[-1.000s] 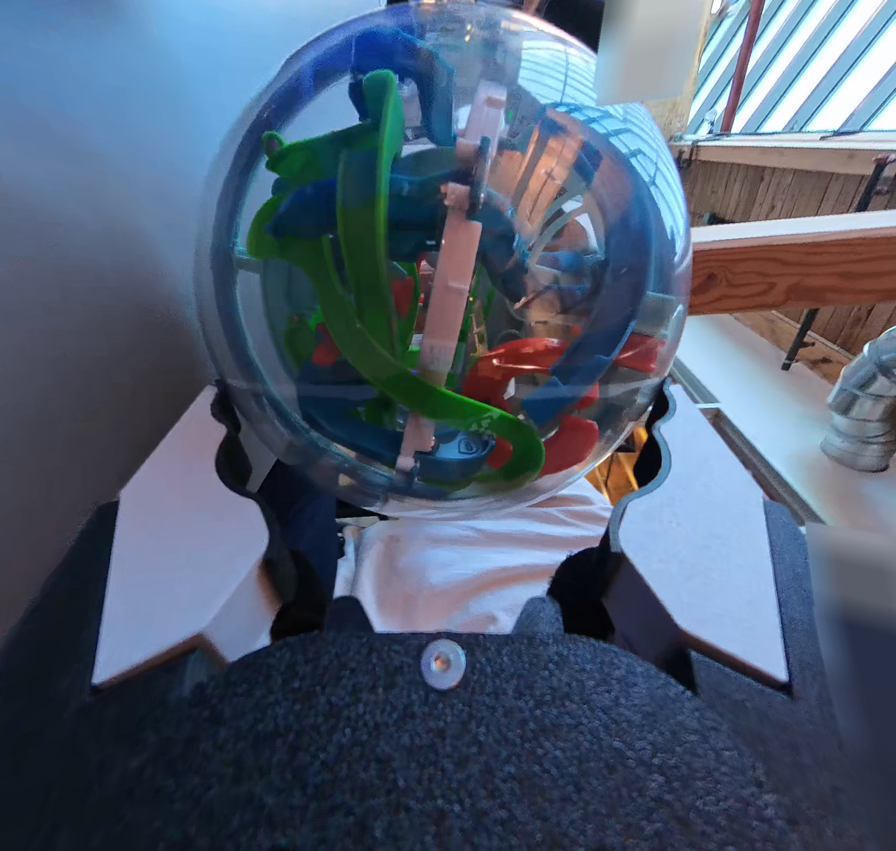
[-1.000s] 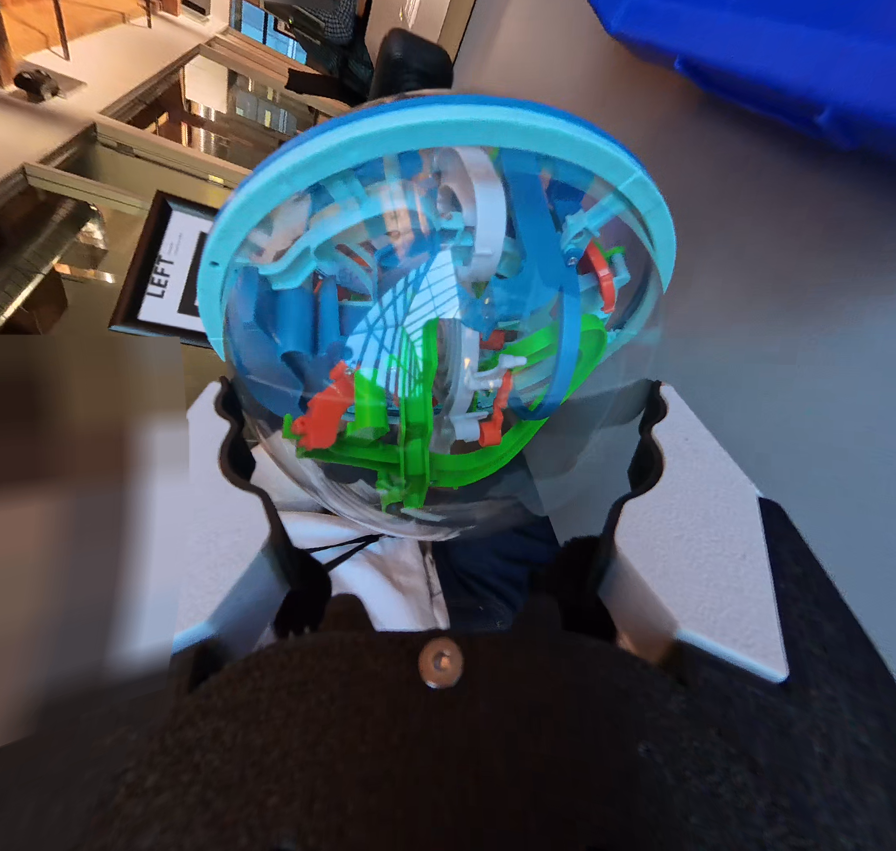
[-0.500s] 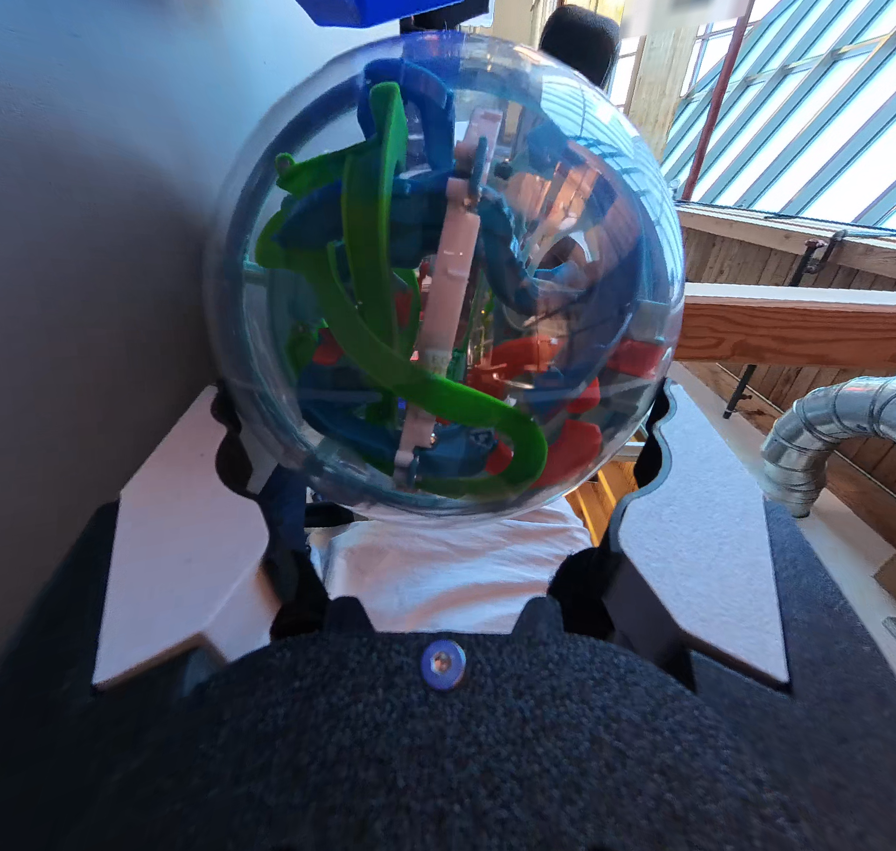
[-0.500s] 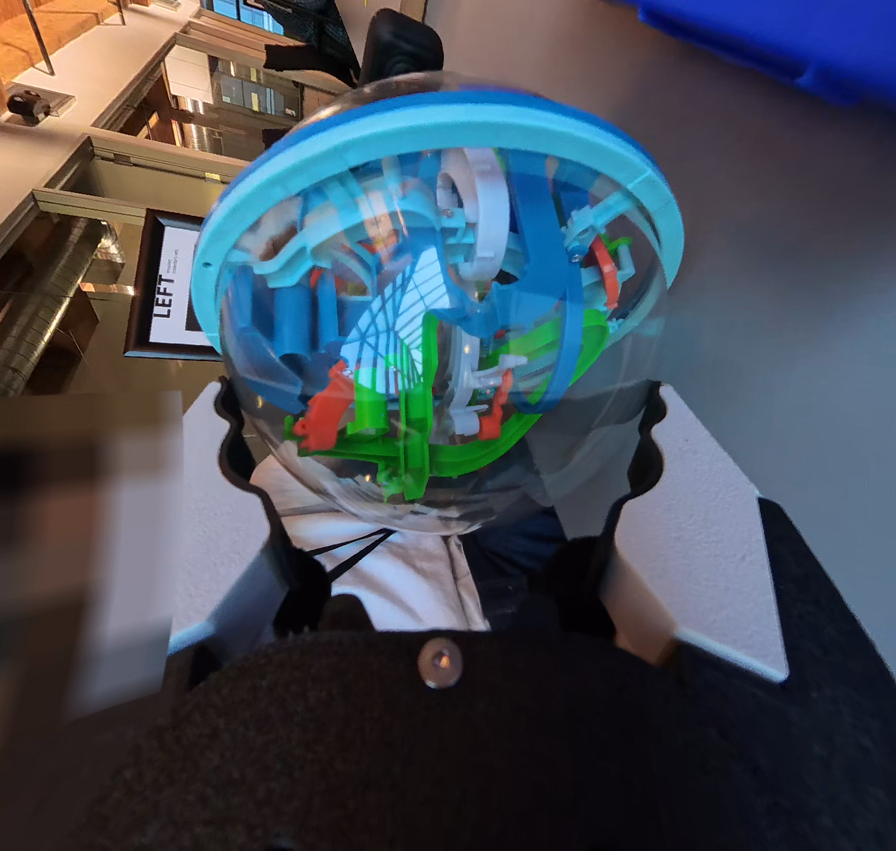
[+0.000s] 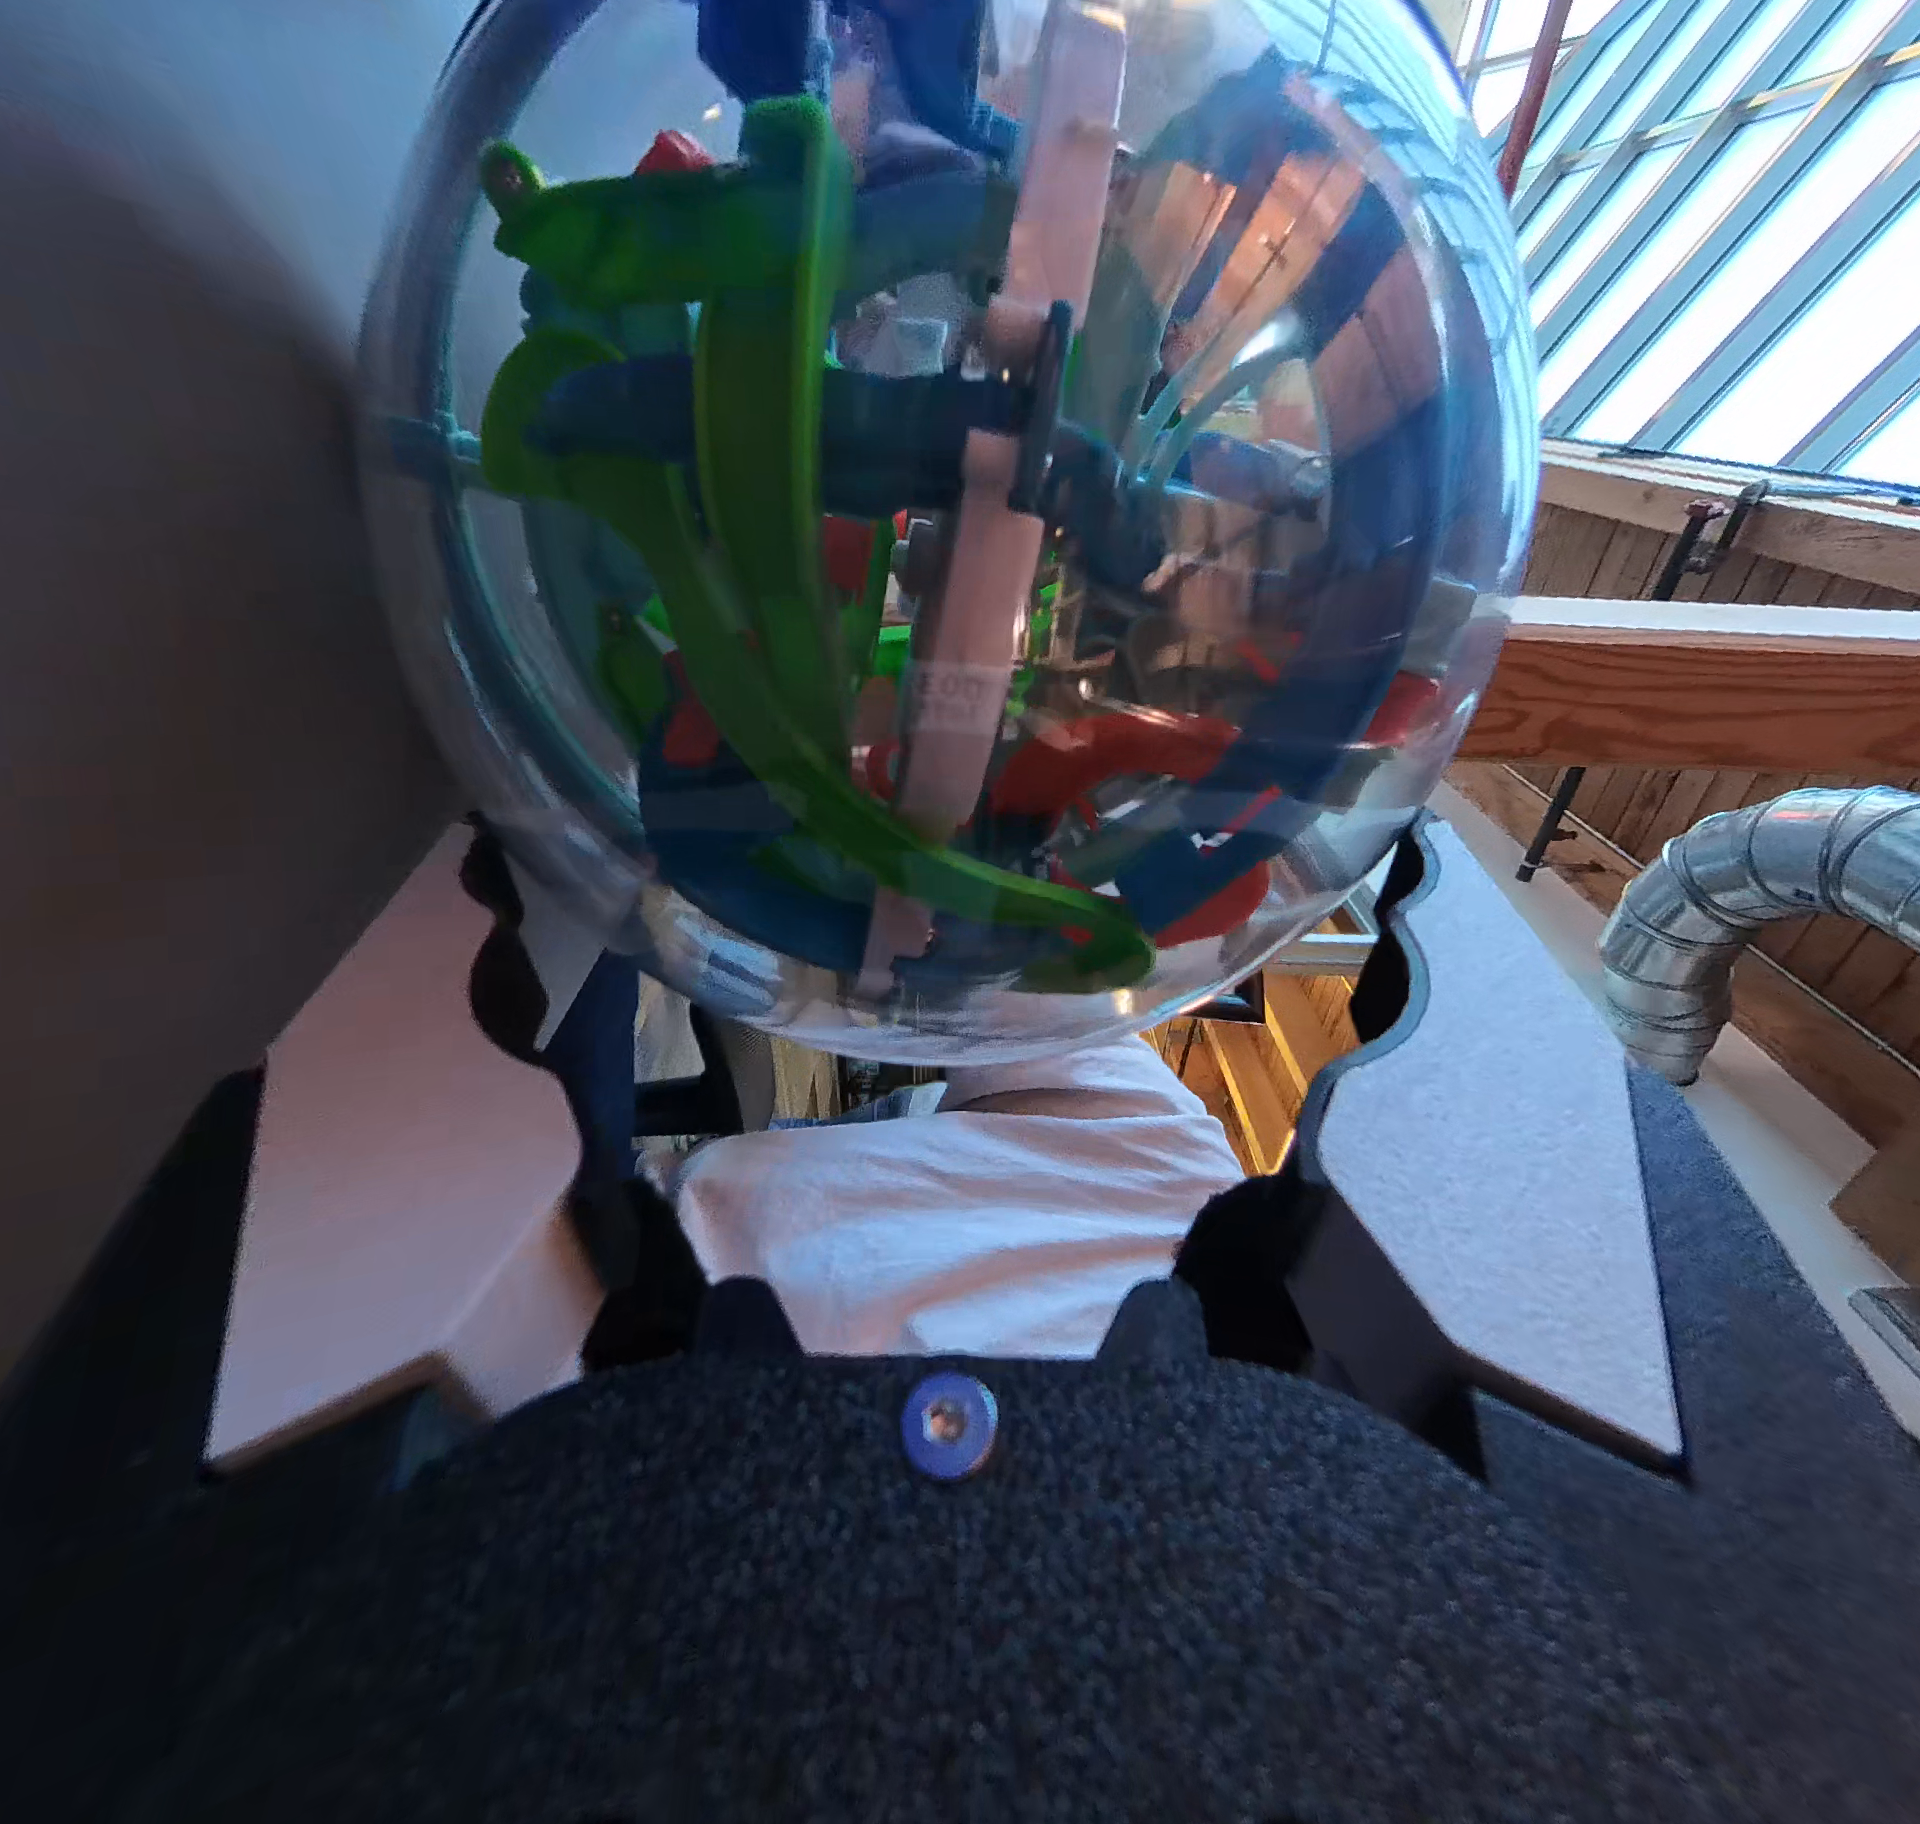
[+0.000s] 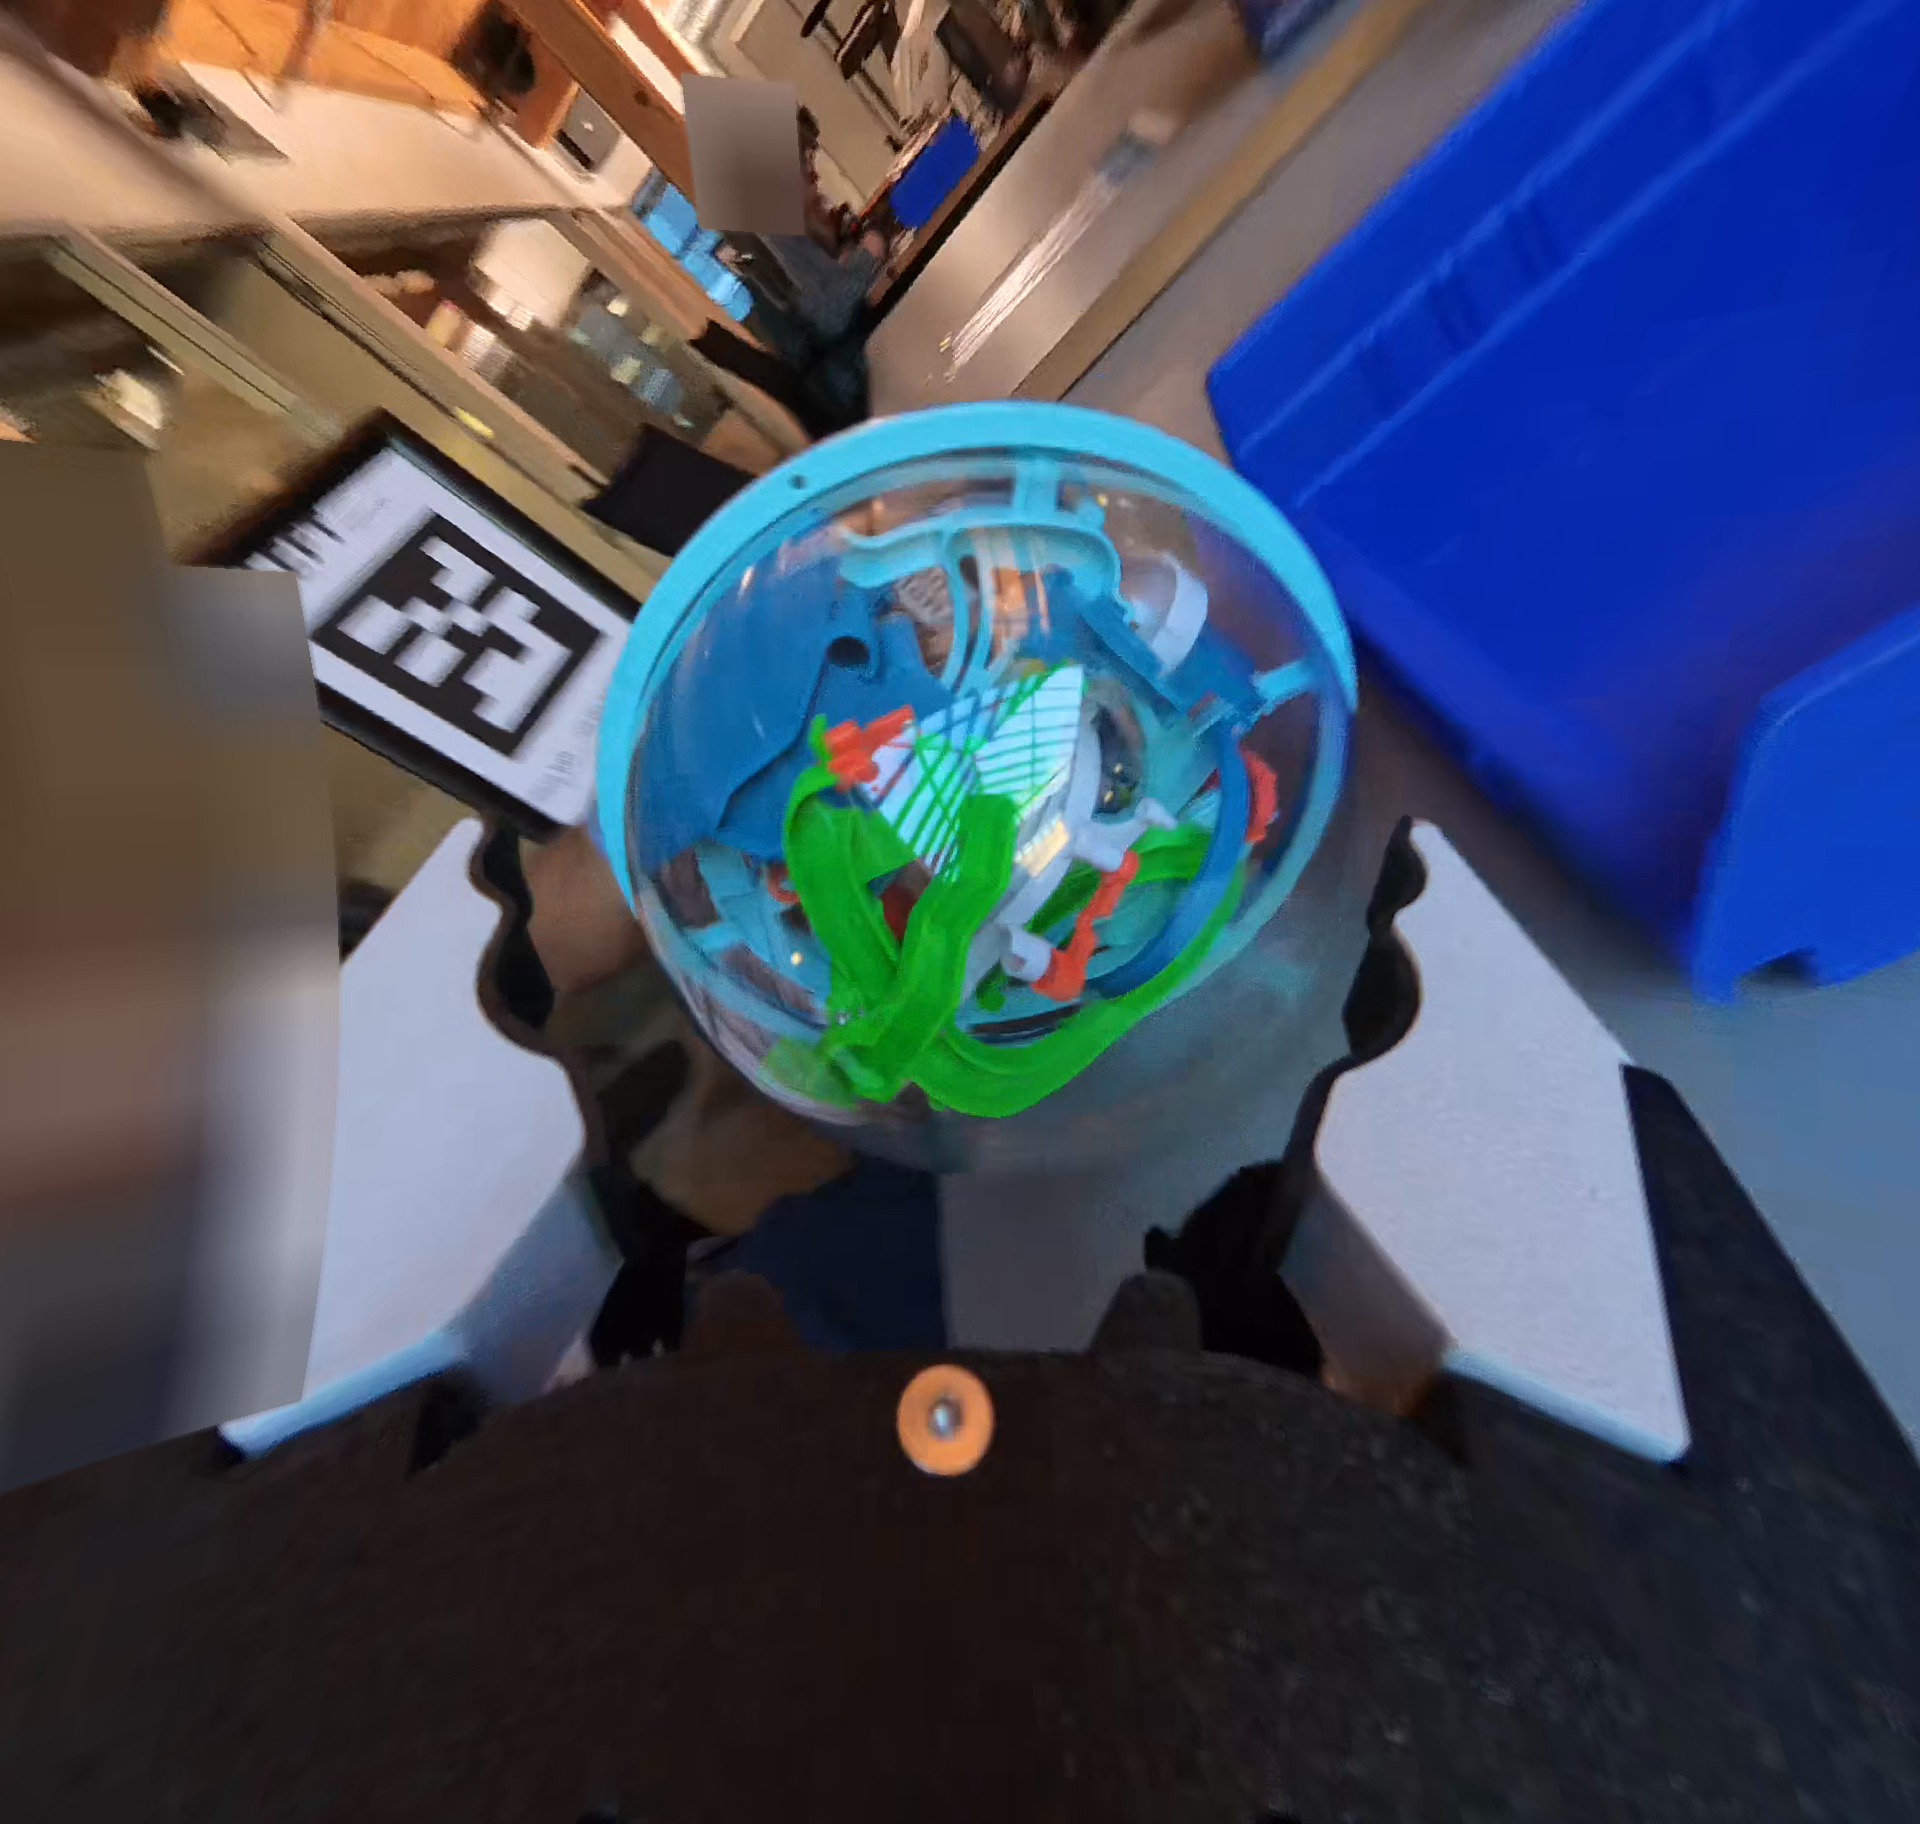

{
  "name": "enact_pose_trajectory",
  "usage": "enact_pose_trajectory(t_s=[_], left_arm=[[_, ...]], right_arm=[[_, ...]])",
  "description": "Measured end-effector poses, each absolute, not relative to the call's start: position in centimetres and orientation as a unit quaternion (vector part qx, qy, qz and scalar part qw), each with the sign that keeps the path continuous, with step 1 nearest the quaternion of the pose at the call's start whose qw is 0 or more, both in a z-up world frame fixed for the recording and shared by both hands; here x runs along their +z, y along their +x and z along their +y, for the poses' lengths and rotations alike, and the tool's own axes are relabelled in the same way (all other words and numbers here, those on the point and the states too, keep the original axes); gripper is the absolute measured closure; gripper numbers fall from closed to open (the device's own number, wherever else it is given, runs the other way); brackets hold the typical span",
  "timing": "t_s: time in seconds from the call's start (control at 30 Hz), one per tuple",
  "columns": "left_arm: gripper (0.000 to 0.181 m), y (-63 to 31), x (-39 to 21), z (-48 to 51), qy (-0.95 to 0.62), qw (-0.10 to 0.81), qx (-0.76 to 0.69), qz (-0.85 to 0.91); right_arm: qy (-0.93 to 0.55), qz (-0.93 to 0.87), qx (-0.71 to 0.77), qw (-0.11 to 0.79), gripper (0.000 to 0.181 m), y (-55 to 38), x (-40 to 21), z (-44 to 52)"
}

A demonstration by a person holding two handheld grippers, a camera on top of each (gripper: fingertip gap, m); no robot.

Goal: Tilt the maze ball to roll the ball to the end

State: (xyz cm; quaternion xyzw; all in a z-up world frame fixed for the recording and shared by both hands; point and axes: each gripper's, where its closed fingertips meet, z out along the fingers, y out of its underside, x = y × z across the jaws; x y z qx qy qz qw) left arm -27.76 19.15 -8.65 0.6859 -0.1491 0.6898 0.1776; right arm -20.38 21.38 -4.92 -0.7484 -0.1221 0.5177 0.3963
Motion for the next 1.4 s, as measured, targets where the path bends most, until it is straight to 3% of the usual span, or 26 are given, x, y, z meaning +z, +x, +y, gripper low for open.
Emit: enact_pose_trajectory(t_s=[0.03, 0.17, 0.33, 0.63, 0.77, 0.87, 0.97, 1.23, 1.4], left_arm=[[0.025, -27.8, -8.6, 19.1, 0.685, 0.177, 0.691, -0.148], [0.027, -27.5, -8.6, 19.0, 0.680, 0.175, 0.700, -0.132], [0.029, -26.8, -8.6, 18.0, 0.682, 0.175, 0.696, -0.139], [0.047, -27.7, -8.3, 17.2, 0.678, 0.155, 0.695, -0.185], [0.045, -29.9, -9.7, 19.2, 0.711, 0.078, 0.649, -0.259], [0.024, -30.8, -9.8, 22.4, 0.710, -0.006, 0.622, -0.331], [0.023, -30.5, -9.2, 24.7, 0.663, -0.120, 0.585, -0.451], [0.022, -27.4, -9.3, 23.4, 0.527, -0.204, 0.524, -0.637], [0.026, -26.5, -10.7, 23.8, 0.538, -0.235, 0.467, -0.661]], right_arm=[[-0.750, -0.152, 0.476, 0.432, 0.027, -20.0, -4.8, 21.0], [-0.734, -0.262, 0.339, 0.526, 0.026, -21.2, -5.2, 18.0], [-0.741, -0.253, 0.223, 0.581, 0.027, -22.2, -6.5, 18.7], [-0.756, -0.227, 0.238, 0.566, 0.028, -21.2, -7.8, 20.1], [-0.753, -0.236, 0.243, 0.565, 0.028, -21.1, -7.9, 20.2], [-0.750, -0.245, 0.247, 0.563, 0.029, -21.2, -7.7, 20.4], [-0.751, -0.256, 0.251, 0.554, 0.029, -21.2, -7.7, 20.6], [-0.745, -0.308, 0.270, 0.527, 0.029, -21.8, -7.4, 21.3], [-0.743, -0.309, 0.297, 0.514, 0.028, -21.9, -7.2, 22.4]])
